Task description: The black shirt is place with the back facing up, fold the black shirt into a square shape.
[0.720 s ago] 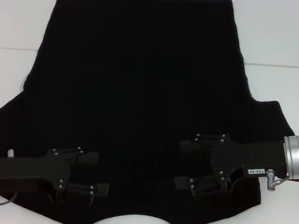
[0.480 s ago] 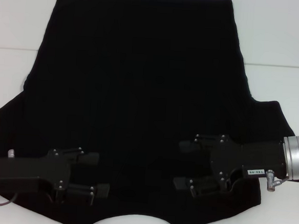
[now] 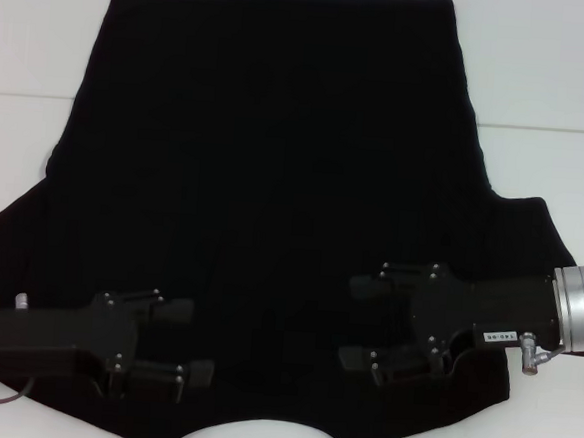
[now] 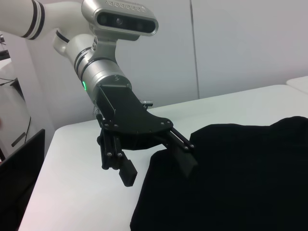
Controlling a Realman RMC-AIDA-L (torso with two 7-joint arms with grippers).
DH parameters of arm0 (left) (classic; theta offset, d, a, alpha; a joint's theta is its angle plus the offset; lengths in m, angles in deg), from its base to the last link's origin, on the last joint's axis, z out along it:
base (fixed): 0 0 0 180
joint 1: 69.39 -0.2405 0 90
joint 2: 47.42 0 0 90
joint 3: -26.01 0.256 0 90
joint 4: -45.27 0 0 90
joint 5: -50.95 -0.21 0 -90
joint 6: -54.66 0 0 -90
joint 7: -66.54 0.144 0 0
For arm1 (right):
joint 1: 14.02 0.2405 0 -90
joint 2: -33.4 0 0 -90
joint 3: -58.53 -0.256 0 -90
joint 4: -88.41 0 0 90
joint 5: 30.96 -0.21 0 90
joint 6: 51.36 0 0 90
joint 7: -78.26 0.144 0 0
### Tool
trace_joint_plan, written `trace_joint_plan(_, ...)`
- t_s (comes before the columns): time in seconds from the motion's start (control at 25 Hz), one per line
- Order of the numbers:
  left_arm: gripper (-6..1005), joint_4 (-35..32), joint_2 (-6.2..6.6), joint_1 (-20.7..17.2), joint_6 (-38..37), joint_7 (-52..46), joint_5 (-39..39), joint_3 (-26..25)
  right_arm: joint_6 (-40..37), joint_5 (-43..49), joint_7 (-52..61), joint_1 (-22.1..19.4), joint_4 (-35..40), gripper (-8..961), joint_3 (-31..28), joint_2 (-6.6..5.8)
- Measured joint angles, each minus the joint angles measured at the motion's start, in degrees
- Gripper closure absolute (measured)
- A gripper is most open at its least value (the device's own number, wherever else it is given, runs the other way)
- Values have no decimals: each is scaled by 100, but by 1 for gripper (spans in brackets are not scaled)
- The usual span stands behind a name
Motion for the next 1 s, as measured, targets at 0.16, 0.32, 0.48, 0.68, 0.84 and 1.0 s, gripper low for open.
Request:
trace_joint_plan(0.16, 77, -49, 12, 2, 40, -475, 64, -191, 16, -44, 0, 0, -5, 30, -37, 1)
trace_joint_plan(0.32, 79, -302, 93, 66, 239, -1399, 80, -571, 74, -89, 5, 5, -26, 31, -92, 28)
trace_joint_plan(0.48, 82, -595, 170, 82, 758, -2250, 48, -729, 163, -89, 8, 21, -15, 32, -201, 96)
trace_joint_plan(0.68, 84, -879, 268, 59, 1508, -3493, -66, -725, 180, -89, 8, 54, -55, 33, -276, 119)
trace_joint_plan(0.84, 87, -1081, 315, 60, 1910, -4321, -451, -763, 206, -89, 9, 62, -59, 33, -332, 152)
trace_joint_plan(1.0, 89, -1169, 341, 129, 2102, -4624, -962, -737, 235, -120, 9, 63, -61, 34, -340, 157)
